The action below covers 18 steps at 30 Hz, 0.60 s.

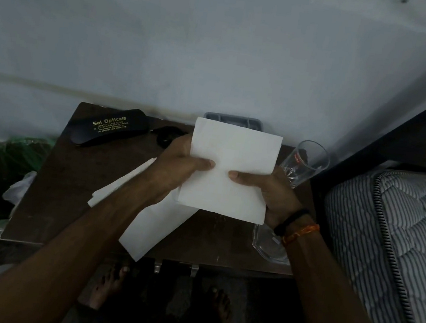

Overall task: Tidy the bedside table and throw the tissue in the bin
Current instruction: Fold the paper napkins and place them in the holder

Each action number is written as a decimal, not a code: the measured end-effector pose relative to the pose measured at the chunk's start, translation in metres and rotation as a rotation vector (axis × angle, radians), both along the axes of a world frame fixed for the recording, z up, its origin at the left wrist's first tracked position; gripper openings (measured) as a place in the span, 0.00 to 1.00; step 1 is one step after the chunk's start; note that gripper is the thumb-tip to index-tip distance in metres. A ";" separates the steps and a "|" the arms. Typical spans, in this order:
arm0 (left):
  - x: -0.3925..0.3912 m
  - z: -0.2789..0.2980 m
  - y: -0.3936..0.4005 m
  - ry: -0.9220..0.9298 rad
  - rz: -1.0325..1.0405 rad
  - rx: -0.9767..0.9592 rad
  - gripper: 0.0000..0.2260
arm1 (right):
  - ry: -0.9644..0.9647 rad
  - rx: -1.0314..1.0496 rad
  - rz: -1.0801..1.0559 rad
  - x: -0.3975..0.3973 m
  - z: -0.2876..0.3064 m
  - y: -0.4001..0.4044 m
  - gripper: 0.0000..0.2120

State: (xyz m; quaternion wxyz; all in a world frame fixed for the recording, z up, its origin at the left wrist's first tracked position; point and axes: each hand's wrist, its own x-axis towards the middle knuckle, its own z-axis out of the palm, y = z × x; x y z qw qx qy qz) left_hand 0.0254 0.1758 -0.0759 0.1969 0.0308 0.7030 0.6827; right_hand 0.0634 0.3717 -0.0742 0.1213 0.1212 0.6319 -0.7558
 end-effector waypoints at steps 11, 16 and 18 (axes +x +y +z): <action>0.002 -0.006 0.003 0.205 0.038 -0.193 0.29 | 0.070 0.103 -0.155 -0.001 -0.003 -0.010 0.22; 0.006 -0.003 0.005 0.060 0.045 -0.053 0.19 | 0.048 0.065 -0.176 -0.004 -0.005 -0.019 0.19; 0.009 -0.005 0.009 0.031 0.047 -0.064 0.17 | 0.049 0.078 -0.190 -0.003 -0.007 -0.024 0.15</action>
